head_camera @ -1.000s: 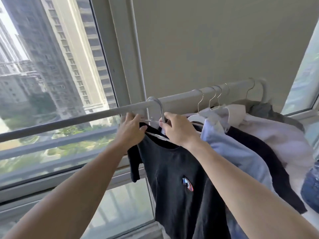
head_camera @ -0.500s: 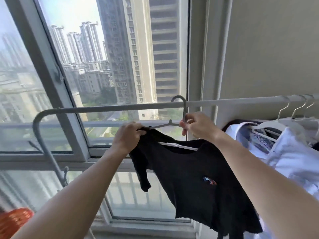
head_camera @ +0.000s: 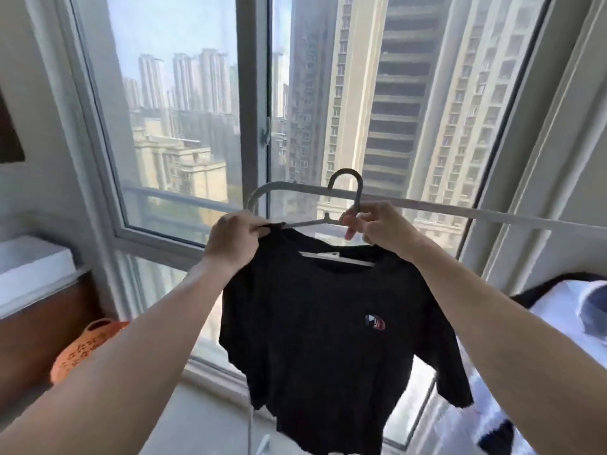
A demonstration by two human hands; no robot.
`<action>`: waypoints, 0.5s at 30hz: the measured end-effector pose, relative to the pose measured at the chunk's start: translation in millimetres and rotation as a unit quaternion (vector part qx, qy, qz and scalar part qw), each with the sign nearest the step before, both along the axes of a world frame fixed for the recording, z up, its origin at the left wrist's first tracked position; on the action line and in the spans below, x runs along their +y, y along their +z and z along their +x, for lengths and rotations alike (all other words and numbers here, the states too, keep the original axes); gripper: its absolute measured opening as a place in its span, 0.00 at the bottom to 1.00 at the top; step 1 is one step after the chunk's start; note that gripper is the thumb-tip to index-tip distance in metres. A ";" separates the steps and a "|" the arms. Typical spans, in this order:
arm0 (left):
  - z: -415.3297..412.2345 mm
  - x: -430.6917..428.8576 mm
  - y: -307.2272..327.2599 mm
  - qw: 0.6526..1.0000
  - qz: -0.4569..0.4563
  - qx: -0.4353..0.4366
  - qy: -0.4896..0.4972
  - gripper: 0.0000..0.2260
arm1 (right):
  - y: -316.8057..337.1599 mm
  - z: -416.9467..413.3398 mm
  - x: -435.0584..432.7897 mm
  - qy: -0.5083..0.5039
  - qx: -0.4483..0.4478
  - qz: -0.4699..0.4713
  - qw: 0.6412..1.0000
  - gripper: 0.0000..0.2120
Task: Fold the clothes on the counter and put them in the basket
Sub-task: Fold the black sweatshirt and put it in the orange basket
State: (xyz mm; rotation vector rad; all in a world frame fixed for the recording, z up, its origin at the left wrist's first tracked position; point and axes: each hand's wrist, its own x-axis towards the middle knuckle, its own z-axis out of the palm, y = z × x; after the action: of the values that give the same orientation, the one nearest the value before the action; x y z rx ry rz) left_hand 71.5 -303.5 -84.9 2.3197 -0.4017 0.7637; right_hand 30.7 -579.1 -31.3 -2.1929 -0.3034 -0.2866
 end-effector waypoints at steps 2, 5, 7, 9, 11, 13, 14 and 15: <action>-23.6 66.9 -6.6 0.999 -0.014 0.034 0.038 0.07 | -6.4 5.3 62.8 0.051 0.014 -0.001 0.999 0.05; -53.4 145.5 -15.4 0.993 -0.051 0.057 0.094 0.06 | -15.7 12.2 136.4 0.085 0.011 -0.002 0.996 0.07; -71.5 198.0 -22.7 0.986 -0.079 0.065 0.131 0.05 | -25.5 15.4 184.0 0.104 0.017 0.017 0.994 0.07; -82.8 243.7 -29.1 0.979 -0.106 0.075 0.160 0.05 | -37.7 21.3 225.1 0.129 0.030 0.029 0.991 0.07; -86.1 281.8 -36.2 0.972 -0.121 0.083 0.184 0.05 | -51.0 31.8 258.5 0.158 0.040 0.038 0.986 0.07; -85.3 313.9 -42.6 0.969 -0.132 0.093 0.189 0.05 | -61.5 46.1 286.6 0.176 0.046 0.054 0.982 0.07; -84.4 323.1 -46.0 0.967 -0.134 0.105 0.187 0.06 | -64.8 51.7 293.4 0.179 0.049 0.057 0.981 0.07; -82.0 343.2 -50.1 0.964 -0.141 0.120 0.190 0.06 | -69.7 64.0 314.0 0.192 0.057 0.061 0.978 0.07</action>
State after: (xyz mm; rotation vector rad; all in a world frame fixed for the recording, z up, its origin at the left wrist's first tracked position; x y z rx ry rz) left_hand -10.5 39.7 -135.0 2.2017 0.2557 0.6536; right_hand 94.7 -265.1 -101.1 -1.9711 -0.6180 0.0353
